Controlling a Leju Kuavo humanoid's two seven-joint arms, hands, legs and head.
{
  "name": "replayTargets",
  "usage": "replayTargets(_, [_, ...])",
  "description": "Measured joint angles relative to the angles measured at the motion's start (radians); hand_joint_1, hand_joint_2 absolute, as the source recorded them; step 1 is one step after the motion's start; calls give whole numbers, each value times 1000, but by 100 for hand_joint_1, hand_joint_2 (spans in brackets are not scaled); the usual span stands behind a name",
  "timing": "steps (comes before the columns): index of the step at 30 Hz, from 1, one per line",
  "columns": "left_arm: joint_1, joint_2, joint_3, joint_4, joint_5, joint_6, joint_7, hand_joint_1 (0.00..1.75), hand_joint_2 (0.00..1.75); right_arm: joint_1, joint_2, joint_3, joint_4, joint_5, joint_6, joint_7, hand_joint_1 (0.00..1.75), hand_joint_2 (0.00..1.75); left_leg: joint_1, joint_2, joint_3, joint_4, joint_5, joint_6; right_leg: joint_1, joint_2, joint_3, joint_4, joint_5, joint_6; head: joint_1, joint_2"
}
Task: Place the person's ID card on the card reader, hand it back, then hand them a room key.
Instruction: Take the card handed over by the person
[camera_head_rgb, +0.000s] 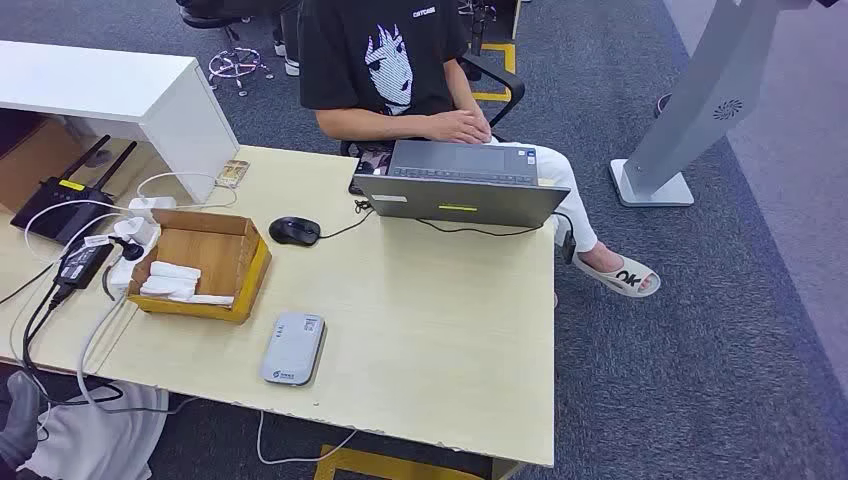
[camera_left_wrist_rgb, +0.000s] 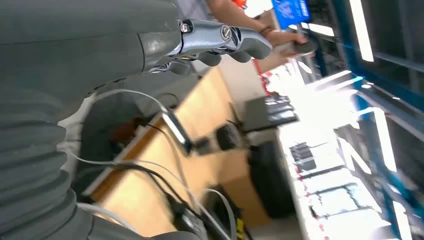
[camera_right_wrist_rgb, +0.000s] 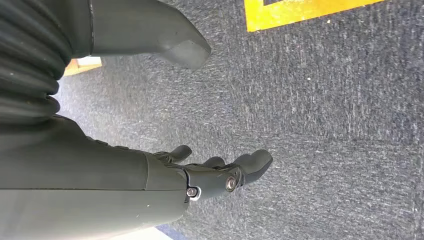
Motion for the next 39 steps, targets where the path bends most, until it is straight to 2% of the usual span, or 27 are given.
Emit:
replayTargets(5, [-13,40,-114,-82,-19,6,13,0,175,-1,6,-1,4,36,11,9,0,175,0,0,0,0,0,0,0,0,-1,0,0,0,0,0])
replayTargets(9, [-77,78,-202,-98,-70,-14,73,0,175,-5,10,-1,8,74,24,23,0,175,0,0,0,0,1,-1,0,0,-1,0,0,0,0,0])
replayTargets(14, [-176,108,-271,-76,-155,-41,156,0,175,-7,11,-1,12,109,38,40,0,175,0,0,0,0,2,-1,0,1,-1,0,1,-1,0,0])
replayTargets(23, [-360,124,-359,78,-248,-117,307,0,175,-13,11,-6,16,156,59,58,0,175,0,1,0,1,2,-1,0,2,-1,0,1,-1,0,0])
replayTargets(39, [-672,118,-559,410,-380,-270,554,0,175,-24,11,-34,21,229,107,72,0,175,0,1,0,1,2,-1,0,2,-1,0,2,-1,0,0])
